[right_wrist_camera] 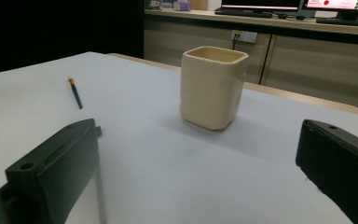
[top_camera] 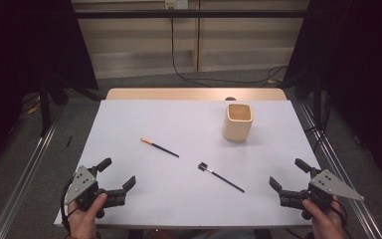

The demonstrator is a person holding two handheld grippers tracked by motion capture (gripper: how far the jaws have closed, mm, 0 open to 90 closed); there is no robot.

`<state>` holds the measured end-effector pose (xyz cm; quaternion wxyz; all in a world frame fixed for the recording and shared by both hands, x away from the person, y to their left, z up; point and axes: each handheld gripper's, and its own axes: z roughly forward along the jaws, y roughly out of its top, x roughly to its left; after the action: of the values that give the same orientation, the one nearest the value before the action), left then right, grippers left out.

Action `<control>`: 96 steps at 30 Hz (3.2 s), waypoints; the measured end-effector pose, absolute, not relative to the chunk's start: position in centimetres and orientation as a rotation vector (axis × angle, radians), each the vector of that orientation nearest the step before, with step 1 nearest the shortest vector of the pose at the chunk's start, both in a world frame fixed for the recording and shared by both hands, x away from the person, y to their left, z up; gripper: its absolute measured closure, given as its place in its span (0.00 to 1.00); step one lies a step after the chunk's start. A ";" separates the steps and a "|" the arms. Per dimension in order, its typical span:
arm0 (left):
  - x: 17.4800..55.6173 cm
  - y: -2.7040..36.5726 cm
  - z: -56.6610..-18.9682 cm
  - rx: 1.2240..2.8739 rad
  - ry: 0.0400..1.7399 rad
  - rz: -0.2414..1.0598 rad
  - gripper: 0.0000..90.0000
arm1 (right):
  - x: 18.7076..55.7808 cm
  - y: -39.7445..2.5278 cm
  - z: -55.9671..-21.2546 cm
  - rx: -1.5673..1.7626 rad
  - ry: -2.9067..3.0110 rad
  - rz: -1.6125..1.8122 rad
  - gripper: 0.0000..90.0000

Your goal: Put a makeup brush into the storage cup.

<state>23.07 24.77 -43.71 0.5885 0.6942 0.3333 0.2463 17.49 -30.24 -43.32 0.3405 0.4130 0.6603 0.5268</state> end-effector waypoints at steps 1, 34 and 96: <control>23.1 24.7 -43.7 1.616 0.778 0.571 0.01 | 17.5 -30.2 -43.3 1.068 1.719 1.372 0.00; 22.8 24.1 -43.3 1.618 0.753 0.521 0.01 | 17.6 -29.5 -43.4 1.046 1.762 1.386 0.00; 33.6 20.5 -37.9 1.684 0.667 0.502 0.01 | 17.6 -29.7 -43.5 1.045 1.762 1.403 0.00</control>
<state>33.64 20.46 -37.92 0.5901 0.7233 0.2866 0.2156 17.58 -29.69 -43.49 0.3233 0.3984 0.6716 0.5345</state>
